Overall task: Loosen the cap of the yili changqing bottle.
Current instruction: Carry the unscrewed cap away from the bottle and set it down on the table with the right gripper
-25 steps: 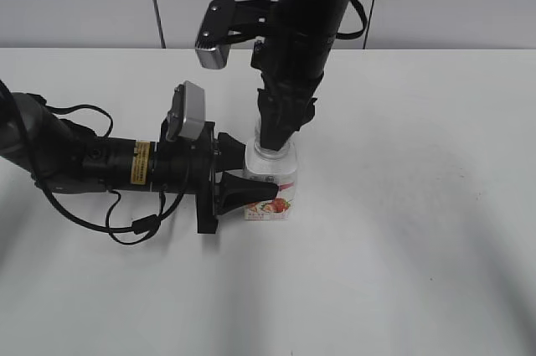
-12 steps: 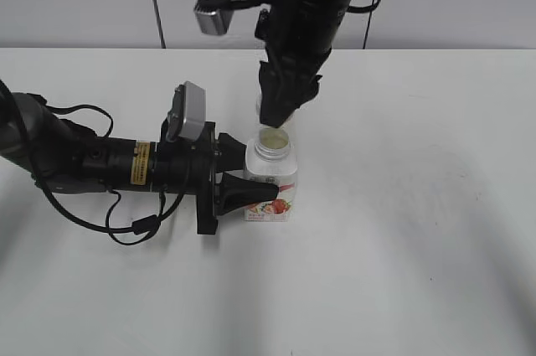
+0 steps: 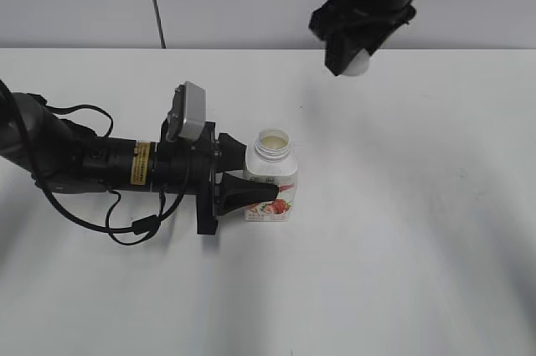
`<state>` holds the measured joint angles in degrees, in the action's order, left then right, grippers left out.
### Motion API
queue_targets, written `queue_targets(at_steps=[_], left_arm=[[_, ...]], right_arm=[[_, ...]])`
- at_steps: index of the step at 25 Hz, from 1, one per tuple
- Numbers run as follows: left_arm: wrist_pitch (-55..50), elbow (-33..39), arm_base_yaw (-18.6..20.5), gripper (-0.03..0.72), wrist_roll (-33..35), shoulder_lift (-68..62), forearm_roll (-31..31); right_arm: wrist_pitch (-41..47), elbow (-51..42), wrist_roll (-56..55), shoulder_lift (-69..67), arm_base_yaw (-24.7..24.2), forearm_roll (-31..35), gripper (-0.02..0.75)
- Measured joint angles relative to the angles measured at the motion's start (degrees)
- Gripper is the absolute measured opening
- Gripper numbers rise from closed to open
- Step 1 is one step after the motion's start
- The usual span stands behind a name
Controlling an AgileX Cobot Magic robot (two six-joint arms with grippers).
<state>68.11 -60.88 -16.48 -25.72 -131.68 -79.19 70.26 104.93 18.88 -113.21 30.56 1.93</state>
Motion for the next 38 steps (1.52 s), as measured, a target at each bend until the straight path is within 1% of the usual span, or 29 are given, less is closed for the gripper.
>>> queue_targets(at_steps=[2,5,9,13,16,20,23,28,38], left_arm=[[0.0,0.0,0.0,0.354,0.0,0.0,0.0],[0.0,0.0,0.0,0.354,0.0,0.0,0.0],[0.0,0.0,0.0,0.354,0.0,0.0,-0.1],[0.0,0.0,0.0,0.354,0.0,0.0,-0.1],[0.0,0.0,0.0,0.354,0.0,0.0,-0.1],[0.0,0.0,0.0,0.354,0.0,0.0,-0.1],[0.0,0.0,0.0,0.354,0.0,0.0,-0.1],[0.0,0.0,0.0,0.354,0.0,0.0,-0.1],[0.0,0.0,0.0,0.354,0.0,0.0,-0.1]], right_arm=[[-0.1,-0.8,-3.5,0.1,-3.8,2.6,0.388],[-0.2,-4.2,-5.5,0.7,-10.1,6.8,0.388],[-1.8,-10.8,-6.3,1.9,-17.7,8.3,0.388],[-7.5,-18.8,-6.3,3.1,-24.7,10.5,0.388],[-12.6,-25.6,-6.3,3.4,-29.4,11.0,0.387],[-19.7,-33.6,-6.2,3.4,-33.9,11.0,0.388],[-24.8,-38.2,-6.2,3.4,-35.7,11.0,0.388],[-30.5,-41.3,-6.2,3.4,-35.9,11.1,0.388],[-31.5,-41.6,-6.2,2.9,-35.9,12.0,0.388]])
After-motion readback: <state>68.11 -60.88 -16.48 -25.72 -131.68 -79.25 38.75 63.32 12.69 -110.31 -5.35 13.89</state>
